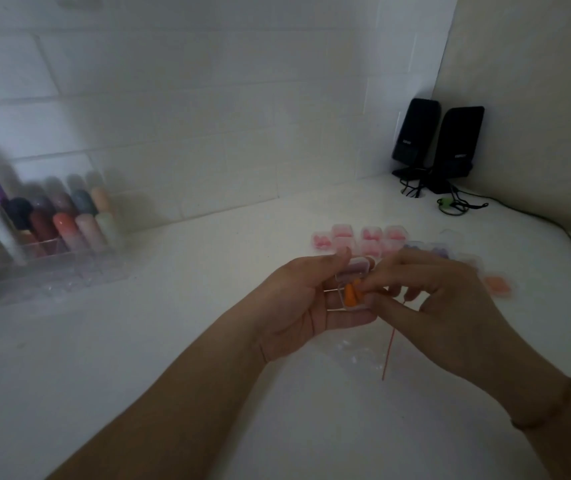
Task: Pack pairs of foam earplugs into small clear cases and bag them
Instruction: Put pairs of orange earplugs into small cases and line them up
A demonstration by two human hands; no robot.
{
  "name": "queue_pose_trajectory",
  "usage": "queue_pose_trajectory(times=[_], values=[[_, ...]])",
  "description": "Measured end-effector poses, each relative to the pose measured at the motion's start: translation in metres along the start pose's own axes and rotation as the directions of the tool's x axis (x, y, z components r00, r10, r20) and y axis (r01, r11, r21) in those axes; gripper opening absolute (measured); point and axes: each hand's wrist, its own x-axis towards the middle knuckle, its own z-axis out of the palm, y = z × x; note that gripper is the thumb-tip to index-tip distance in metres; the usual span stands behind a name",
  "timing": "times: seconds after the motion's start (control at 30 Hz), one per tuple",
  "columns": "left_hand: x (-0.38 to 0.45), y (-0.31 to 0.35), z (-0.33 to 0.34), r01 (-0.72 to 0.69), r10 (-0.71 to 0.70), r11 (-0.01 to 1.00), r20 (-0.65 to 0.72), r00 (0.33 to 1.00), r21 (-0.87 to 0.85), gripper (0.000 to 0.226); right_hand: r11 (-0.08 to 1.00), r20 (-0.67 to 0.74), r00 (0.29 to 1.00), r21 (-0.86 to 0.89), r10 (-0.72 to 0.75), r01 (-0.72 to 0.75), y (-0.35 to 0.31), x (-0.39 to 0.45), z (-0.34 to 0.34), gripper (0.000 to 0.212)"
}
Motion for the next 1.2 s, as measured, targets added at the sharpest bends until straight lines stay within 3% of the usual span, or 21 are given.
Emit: queue_pose_trajectory(times=[0.13, 0.27, 0.4, 0.47, 0.57, 0.7, 0.77, 0.83, 0.9, 0.93, 1.03, 1.1, 1.17, 1.2], values=[[0.001, 0.000, -0.002, -0.005, 0.005, 1.000, 0.000, 1.000, 0.001, 0.043, 1.000, 0.021, 1.000, -0.008, 0.012, -0.012, 0.001, -0.001, -0.002, 0.029], [0.001, 0.000, -0.001, -0.041, 0.040, 0.999, 0.042, 0.998, 0.004, 0.033, 0.997, -0.065, 0.997, -0.058, 0.040, -0.044, 0.001, -0.001, -0.003, 0.023], [0.000, -0.001, -0.003, -0.118, 0.117, 0.993, 0.064, 0.991, 0.021, 0.057, 0.992, -0.237, 0.963, 0.009, 0.125, -0.127, -0.003, 0.001, -0.013, 0.017], [-0.001, -0.003, -0.001, -0.207, 0.199, 0.971, 0.077, 0.977, 0.122, 0.069, 0.986, -0.184, 0.969, 0.001, 0.164, -0.167, -0.002, 0.002, -0.011, 0.007], [-0.003, -0.006, 0.004, -0.361, 0.344, 0.880, 0.108, 0.933, 0.310, 0.083, 0.979, -0.050, 0.988, -0.134, 0.147, -0.152, 0.004, 0.001, -0.001, 0.026], [-0.006, -0.005, 0.003, -0.464, 0.430, 0.805, 0.175, 0.886, 0.370, 0.087, 0.991, -0.091, 0.989, -0.052, 0.116, -0.121, 0.005, 0.000, 0.004, 0.033], [-0.003, -0.009, 0.006, -0.523, 0.494, 0.762, 0.179, 0.851, 0.381, 0.078, 0.987, -0.128, 0.984, -0.086, 0.122, -0.133, 0.006, 0.001, 0.005, 0.034], [0.001, -0.017, 0.011, -0.622, 0.628, 0.586, 0.194, 0.754, 0.519, 0.057, 0.983, -0.144, 0.977, -0.080, 0.155, -0.167, 0.006, 0.003, 0.007, 0.035], [0.006, -0.026, 0.013, -0.652, 0.751, 0.247, 0.284, 0.596, 0.717, 0.043, 0.982, -0.147, 0.972, -0.022, 0.183, -0.188, 0.007, 0.004, 0.006, 0.036], [0.008, -0.028, 0.013, -0.628, 0.776, 0.127, 0.318, 0.545, 0.768, 0.040, 0.983, -0.141, 0.973, 0.028, 0.185, -0.183, 0.006, 0.005, 0.005, 0.032], [0.013, -0.024, 0.014, -0.547, 0.801, -0.059, 0.366, 0.473, 0.835, 0.036, 0.981, -0.116, 0.979, 0.117, 0.168, -0.155, 0.006, 0.007, -0.003, 0.017], [0.016, -0.019, 0.019, -0.492, 0.764, -0.110, 0.390, 0.514, 0.864, 0.040, 0.975, -0.122, 0.971, 0.116, 0.204, -0.190, 0.010, 0.006, -0.010, 0.014], [0.020, -0.012, 0.032, -0.386, 0.684, -0.062, 0.321, 0.655, 0.921, 0.050, 0.966, -0.278, 0.926, 0.082, 0.257, -0.243, 0.015, 0.006, -0.023, 0.012], [0.024, -0.010, 0.040, -0.315, 0.636, -0.022, 0.256, 0.728, 0.949, 0.057, 0.959, -0.405, 0.869, 0.099, 0.283, -0.265, 0.020, 0.007, -0.033, 0.010]])
